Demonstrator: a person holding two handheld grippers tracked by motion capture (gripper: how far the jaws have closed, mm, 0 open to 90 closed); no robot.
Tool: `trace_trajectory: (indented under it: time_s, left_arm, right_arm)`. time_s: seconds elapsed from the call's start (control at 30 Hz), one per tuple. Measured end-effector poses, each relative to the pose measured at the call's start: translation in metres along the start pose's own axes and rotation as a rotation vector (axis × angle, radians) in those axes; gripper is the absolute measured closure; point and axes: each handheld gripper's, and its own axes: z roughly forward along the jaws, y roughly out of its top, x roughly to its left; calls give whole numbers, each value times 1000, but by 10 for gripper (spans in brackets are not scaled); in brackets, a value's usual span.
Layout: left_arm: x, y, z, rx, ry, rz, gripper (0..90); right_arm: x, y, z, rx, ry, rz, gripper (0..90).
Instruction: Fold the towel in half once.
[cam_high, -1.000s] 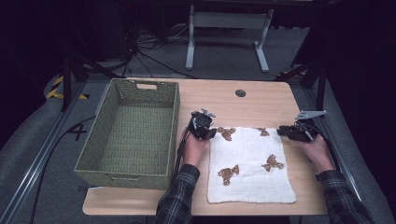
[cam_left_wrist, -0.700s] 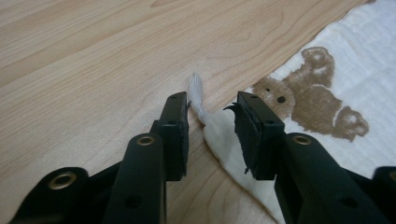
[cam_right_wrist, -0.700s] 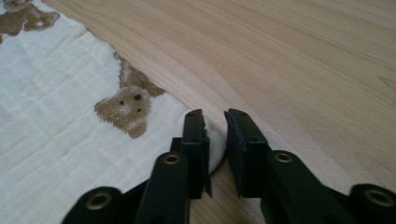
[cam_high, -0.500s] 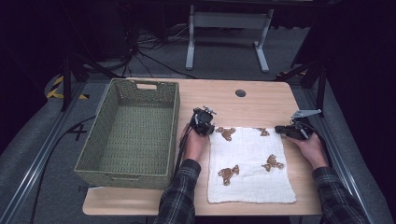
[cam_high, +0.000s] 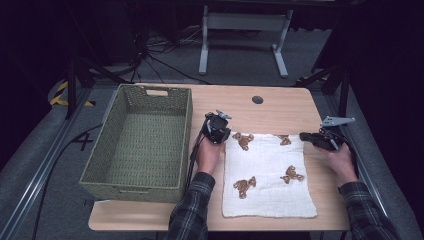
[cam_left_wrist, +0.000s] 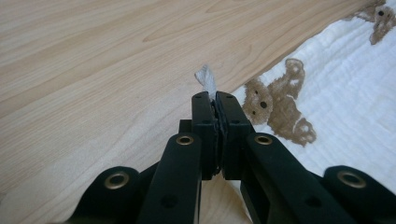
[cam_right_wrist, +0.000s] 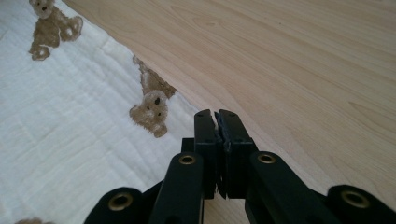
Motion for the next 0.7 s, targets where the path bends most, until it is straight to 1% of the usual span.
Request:
trace_trajectory:
  time_s: [0.07, 0.1, 0.13, 0.17, 0.2, 0.23, 0.27, 0.33, 0.43, 0.47, 0.53, 0.57, 0.6, 0.7]
  left_arm:
    - [-2, -2, -8, -16, 1, 17, 874]
    - [-5, -3, -12, -23, -2, 15, 874]
    - [-7, -5, -15, -23, -5, 23, 874]
    - [-10, -6, -19, -22, 4, 30, 874]
    - [-12, -8, -22, -26, -1, 27, 875]
    - [-13, -9, -25, -23, 0, 41, 875]
    - [-16, -11, -28, -21, -3, 33, 875]
    - [-22, -15, -35, -9, 0, 47, 874]
    - [-31, -23, -44, -1, 5, 49, 875]
    - [-32, -24, -47, 5, 10, 60, 875]
    - [-38, -30, -54, 7, 6, 79, 875]
    - [-42, -34, -57, 5, 0, 80, 875]
    - [-44, -36, -60, 12, -6, 91, 875]
    - [-53, -45, -69, 13, 0, 119, 875]
  right_arm:
    - [5, -1, -8, -8, -1, -12, 874]
    - [7, -2, -12, -9, 2, -14, 875]
    - [10, -4, -15, -12, 4, -18, 875]
    - [12, -5, -19, -14, 7, -21, 875]
    - [15, -7, -22, -11, 9, -28, 875]
    - [18, -9, -25, -13, 12, -32, 875]
    - [22, -10, -28, -12, 18, -36, 875]
    - [29, -13, -34, -18, 24, -42, 875]
    - [39, -16, -44, -23, 39, -55, 874]
    - [43, -18, -46, -27, 43, -61, 875]
    - [51, -21, -52, -24, 51, -74, 874]
    - [55, -23, -54, -21, 57, -75, 874]
    - [60, -25, -57, -23, 60, -76, 874]
    - [71, -32, -65, -23, 82, -77, 874]
